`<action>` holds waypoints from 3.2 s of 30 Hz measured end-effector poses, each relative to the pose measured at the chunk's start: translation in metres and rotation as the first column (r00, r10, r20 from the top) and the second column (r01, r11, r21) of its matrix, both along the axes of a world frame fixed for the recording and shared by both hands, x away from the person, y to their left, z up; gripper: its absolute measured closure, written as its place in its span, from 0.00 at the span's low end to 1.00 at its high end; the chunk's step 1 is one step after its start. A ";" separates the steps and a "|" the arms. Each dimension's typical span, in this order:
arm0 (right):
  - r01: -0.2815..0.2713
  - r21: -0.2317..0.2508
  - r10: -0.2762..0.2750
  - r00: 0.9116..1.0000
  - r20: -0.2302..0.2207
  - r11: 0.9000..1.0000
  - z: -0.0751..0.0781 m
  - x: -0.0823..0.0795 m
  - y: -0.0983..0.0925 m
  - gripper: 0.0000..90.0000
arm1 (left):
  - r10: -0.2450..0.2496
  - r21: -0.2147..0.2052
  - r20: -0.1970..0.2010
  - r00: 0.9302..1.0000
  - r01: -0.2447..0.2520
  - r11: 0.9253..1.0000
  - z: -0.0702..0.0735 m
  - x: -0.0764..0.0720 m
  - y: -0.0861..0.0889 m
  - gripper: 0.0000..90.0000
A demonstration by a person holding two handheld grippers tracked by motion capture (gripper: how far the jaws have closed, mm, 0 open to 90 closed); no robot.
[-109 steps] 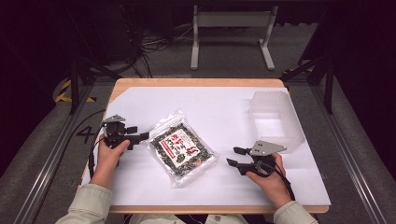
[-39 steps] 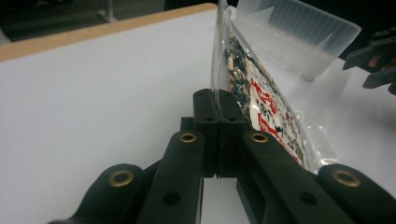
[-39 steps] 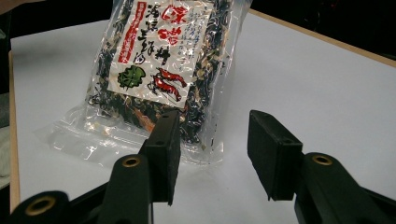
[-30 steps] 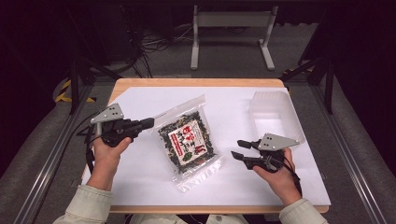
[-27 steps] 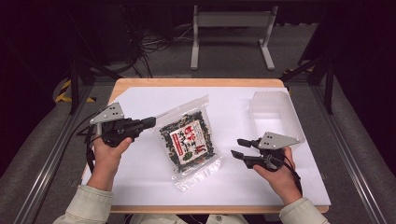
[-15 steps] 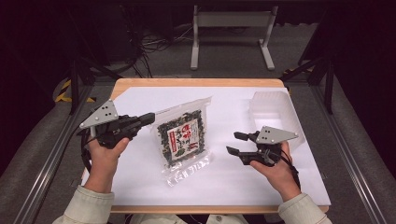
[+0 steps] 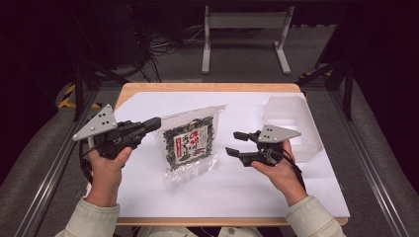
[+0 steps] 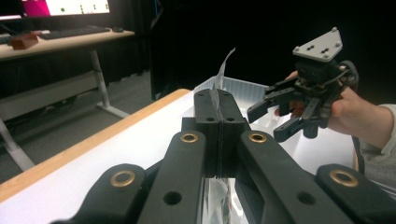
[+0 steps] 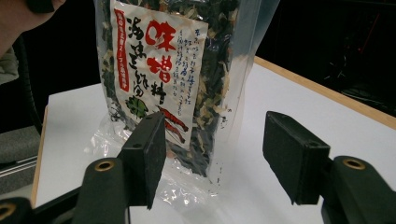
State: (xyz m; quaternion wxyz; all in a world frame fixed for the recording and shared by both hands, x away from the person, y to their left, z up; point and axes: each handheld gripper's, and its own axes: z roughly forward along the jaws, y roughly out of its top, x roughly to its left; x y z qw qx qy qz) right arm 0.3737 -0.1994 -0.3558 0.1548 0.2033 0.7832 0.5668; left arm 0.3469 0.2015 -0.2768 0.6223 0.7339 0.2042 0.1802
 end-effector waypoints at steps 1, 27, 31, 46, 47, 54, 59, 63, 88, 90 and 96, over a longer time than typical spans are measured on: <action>-0.007 0.009 0.007 1.000 0.000 1.000 0.000 0.002 0.002 0.44 | 0.001 0.000 0.003 1.000 -0.001 1.000 0.001 -0.001 0.001 1.00; -0.211 0.113 0.213 0.977 -0.011 0.971 -0.009 0.024 0.060 0.33 | -0.058 -0.044 0.067 0.996 0.061 0.997 0.019 -0.020 -0.002 1.00; -0.238 0.118 0.241 0.971 -0.009 0.964 -0.010 0.025 0.065 0.35 | -0.063 -0.047 0.067 0.996 0.066 0.997 0.018 -0.020 -0.002 1.00; -0.339 0.043 0.339 0.941 -0.002 0.940 -0.004 0.014 0.065 0.76 | -0.039 -0.028 0.066 0.997 0.041 0.999 0.017 -0.018 0.000 1.00; -0.342 0.043 0.342 0.940 -0.003 0.939 -0.004 0.013 0.065 0.77 | -0.039 -0.029 0.066 0.997 0.041 0.999 0.017 -0.018 0.000 1.00; -0.361 0.030 0.361 0.933 0.011 0.932 0.002 0.008 0.062 0.84 | -0.024 -0.042 0.050 0.998 0.026 0.999 0.016 -0.014 0.004 1.00; -0.367 0.030 0.367 0.930 0.002 0.930 0.004 0.006 0.061 0.84 | -0.007 -0.037 0.037 0.999 0.009 0.999 0.016 -0.013 0.006 0.94; -0.360 0.030 0.361 0.933 -0.006 0.932 0.006 0.005 0.058 0.85 | -0.021 -0.034 0.023 1.000 0.021 0.999 0.015 -0.011 0.007 0.84; -0.185 0.014 0.186 0.982 -0.028 0.983 0.051 0.004 0.000 0.85 | 0.054 0.090 -0.146 0.988 -0.041 0.995 -0.033 0.018 0.017 0.31; -0.164 0.013 0.165 0.986 -0.035 0.986 0.055 0.004 -0.007 0.85 | 0.067 0.096 -0.160 0.985 -0.052 0.994 -0.042 0.020 0.018 0.29; -0.110 0.005 0.111 0.993 -0.048 0.994 0.066 0.003 -0.024 0.85 | 0.098 0.092 -0.207 0.973 -0.081 0.992 -0.066 0.027 0.026 0.24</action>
